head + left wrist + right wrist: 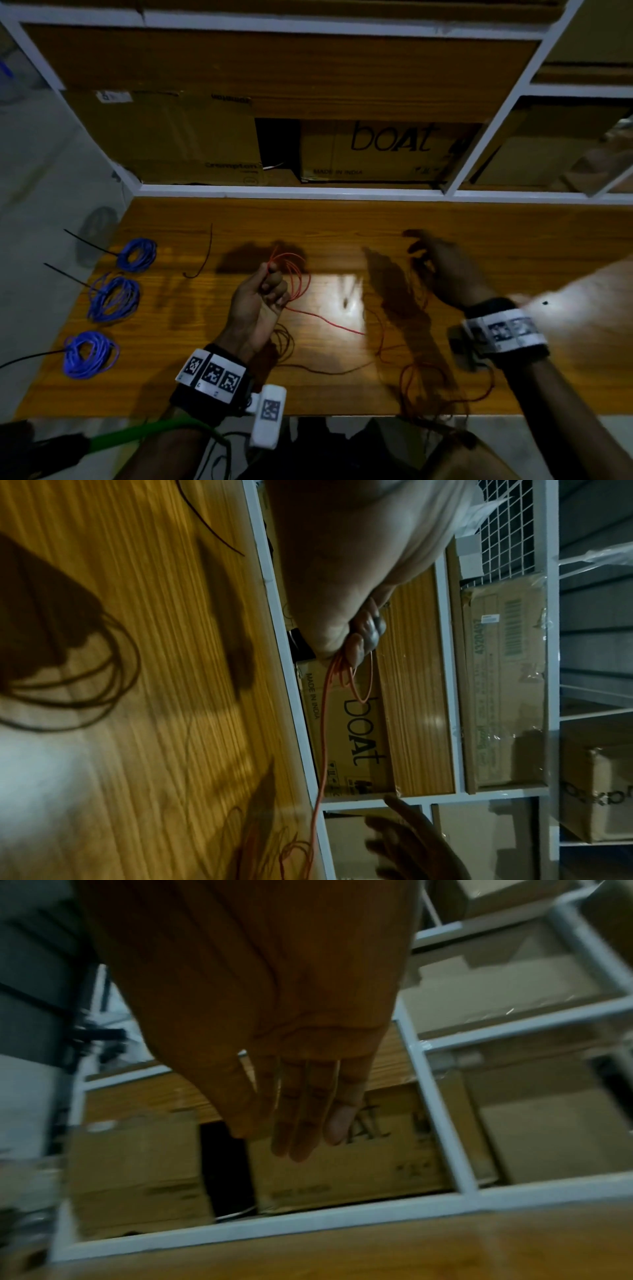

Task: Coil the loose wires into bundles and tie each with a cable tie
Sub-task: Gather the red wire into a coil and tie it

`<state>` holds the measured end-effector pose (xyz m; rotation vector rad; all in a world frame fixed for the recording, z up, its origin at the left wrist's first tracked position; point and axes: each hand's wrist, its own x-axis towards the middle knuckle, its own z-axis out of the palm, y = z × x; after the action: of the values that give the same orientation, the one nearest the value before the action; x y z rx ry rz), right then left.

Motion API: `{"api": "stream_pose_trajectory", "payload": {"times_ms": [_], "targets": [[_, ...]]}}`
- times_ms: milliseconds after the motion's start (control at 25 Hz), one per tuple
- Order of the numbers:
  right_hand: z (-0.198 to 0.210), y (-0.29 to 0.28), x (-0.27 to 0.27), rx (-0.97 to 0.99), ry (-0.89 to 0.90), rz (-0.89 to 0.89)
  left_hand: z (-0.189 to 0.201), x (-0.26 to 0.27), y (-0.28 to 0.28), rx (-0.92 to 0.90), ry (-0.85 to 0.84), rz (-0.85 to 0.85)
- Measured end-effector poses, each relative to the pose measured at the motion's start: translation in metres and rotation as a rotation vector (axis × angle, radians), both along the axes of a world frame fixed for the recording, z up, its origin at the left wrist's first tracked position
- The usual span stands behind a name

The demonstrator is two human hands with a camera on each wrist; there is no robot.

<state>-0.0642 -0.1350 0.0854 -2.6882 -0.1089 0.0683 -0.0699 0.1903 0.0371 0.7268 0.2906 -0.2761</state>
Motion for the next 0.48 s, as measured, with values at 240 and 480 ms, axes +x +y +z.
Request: {"api": "stream_pose_trajectory", "payload": {"times_ms": [240, 480], "targets": [[-0.051, 0.108, -0.034, 0.394, 0.358, 0.393, 0.016, 0.008, -0.011, 0.022, -0.076, -0.012], [-0.068, 0.074, -0.035, 0.601, 0.671, 0.289, 0.029, 0.022, 0.025, 0.099, -0.150, 0.039]]}}
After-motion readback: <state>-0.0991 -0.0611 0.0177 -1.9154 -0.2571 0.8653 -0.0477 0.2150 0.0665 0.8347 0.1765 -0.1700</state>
